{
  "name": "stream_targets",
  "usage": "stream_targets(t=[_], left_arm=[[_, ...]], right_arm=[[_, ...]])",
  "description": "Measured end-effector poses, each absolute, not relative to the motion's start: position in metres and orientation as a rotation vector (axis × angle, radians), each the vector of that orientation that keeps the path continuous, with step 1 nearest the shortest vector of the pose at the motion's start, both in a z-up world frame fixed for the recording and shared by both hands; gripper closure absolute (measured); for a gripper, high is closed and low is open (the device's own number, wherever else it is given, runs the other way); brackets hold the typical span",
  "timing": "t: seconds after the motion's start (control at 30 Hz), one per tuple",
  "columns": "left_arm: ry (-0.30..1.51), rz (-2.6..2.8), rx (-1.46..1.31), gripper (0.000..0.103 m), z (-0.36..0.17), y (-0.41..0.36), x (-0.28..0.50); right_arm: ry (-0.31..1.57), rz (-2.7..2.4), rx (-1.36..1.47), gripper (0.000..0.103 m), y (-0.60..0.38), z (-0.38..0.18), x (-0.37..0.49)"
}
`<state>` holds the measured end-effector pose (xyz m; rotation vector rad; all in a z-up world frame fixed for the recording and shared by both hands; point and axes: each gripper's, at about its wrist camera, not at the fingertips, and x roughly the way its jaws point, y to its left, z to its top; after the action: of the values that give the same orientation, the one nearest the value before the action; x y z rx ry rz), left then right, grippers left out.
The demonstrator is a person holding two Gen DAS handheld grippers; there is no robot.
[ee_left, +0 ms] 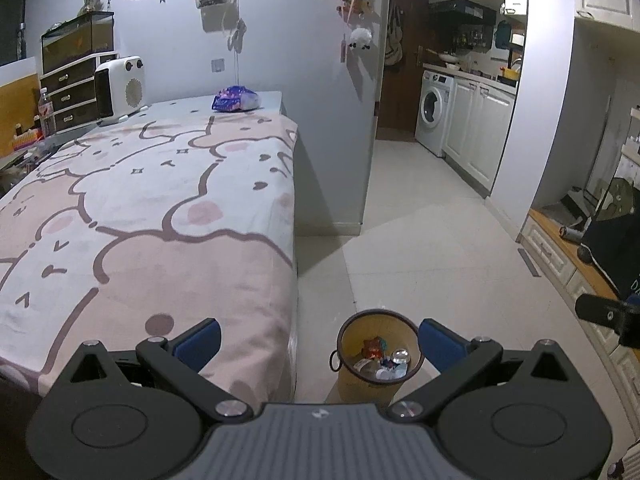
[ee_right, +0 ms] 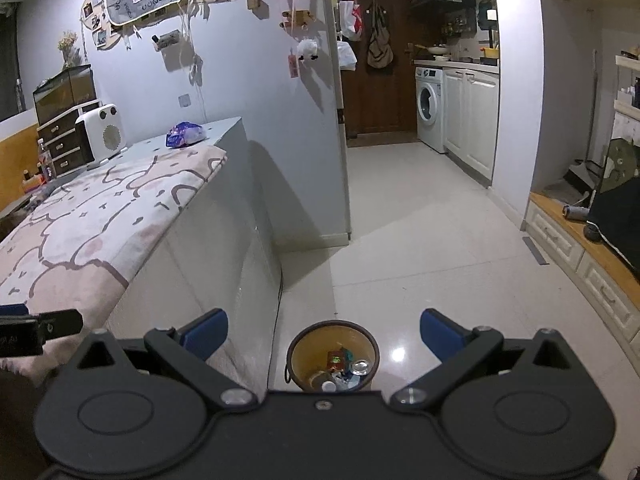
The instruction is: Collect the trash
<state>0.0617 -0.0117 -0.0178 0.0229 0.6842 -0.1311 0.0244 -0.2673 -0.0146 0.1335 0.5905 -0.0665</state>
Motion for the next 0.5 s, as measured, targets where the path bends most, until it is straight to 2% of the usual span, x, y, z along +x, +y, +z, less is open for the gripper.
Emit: stream_targets(t=[0.5], left_arm=[[0.720, -0.132, 0.022, 0.000, -0.030, -0.008, 0.051]], right_arm=[[0.633, -0.065, 0.075, 0.000, -0.249, -0.022, 0.018]])
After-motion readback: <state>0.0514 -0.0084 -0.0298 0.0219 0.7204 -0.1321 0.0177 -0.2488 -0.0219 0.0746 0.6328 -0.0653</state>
